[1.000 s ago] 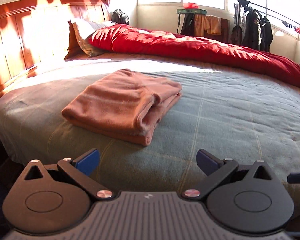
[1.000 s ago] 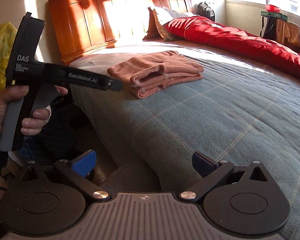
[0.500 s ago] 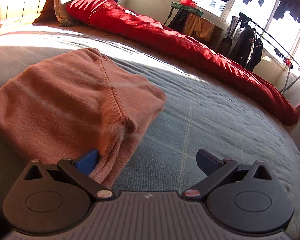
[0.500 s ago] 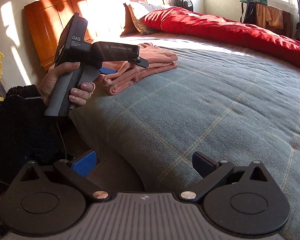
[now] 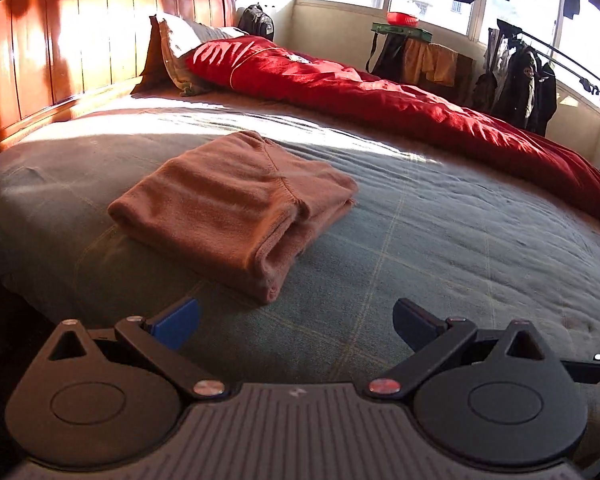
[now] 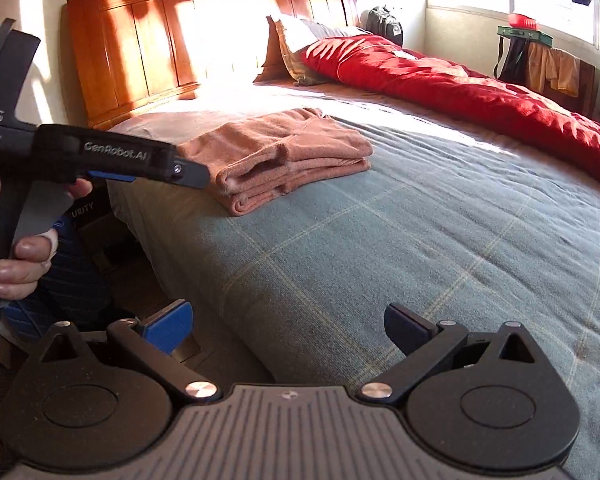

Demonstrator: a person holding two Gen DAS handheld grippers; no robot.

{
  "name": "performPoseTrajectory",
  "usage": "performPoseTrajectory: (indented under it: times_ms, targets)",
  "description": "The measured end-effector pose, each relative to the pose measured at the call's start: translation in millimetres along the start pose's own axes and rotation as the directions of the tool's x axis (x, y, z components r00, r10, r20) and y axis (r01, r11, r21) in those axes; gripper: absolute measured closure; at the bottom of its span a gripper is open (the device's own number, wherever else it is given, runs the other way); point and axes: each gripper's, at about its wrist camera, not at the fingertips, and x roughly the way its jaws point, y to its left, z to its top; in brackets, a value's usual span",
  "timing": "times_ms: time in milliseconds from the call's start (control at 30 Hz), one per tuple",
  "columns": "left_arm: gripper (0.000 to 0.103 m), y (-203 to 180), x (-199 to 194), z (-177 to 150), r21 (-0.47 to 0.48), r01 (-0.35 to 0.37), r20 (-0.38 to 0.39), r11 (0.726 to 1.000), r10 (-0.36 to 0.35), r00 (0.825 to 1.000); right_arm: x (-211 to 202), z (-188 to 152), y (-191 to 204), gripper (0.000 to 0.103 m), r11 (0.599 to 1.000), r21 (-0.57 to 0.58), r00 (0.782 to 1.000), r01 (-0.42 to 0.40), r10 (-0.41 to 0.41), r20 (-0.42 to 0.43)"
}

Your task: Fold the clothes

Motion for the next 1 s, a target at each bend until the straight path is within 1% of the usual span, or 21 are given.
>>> performPoseTrajectory:
  times_ms: [67,167,300,367,500,567,700,1000]
  targets:
    - [0.001,3,-13,-3,-0.015,-0.031,-0.024,0.999,0.031,0.999,0,10,3,0.0,1.0,-0.007,1.0,0.027,-0.027,0.01]
    - [0.001,8,-34,-11,-0.039,-0.055,-0.025,0.998,0.054,0.998,-4,22,8,0.0,0.998,0.008,0.997,0.061,-0.061,0.044]
    - [0.001,8,-50,-20,-0.01,-0.115,-0.04,0.993,0.114,0.993,-10,26,16,0.0,0.995,0.043,0.992,0.092,-0.095,0.08]
    - [0.001,8,-53,-24,0.007,-0.136,-0.049,0.991,0.136,0.99,-11,24,22,0.0,0.995,0.039,0.992,0.095,-0.097,0.074]
    - [0.001,9,-56,-30,0.008,-0.128,-0.067,0.992,0.129,0.989,-15,21,33,0.0,0.994,0.013,0.992,0.105,-0.106,0.065]
    - [0.001,9,-57,-32,0.004,-0.117,-0.072,0.993,0.117,0.991,-20,20,39,0.0,0.994,0.004,0.991,0.107,-0.107,0.075]
    - [0.001,7,-62,-37,0.018,-0.127,-0.074,0.992,0.128,0.989,-27,20,42,0.0,0.995,0.008,0.991,0.103,-0.103,0.086]
    - [0.001,5,-66,-42,0.038,-0.128,-0.084,0.991,0.131,0.988,-30,18,41,0.0,0.995,0.028,0.992,0.097,-0.099,0.076]
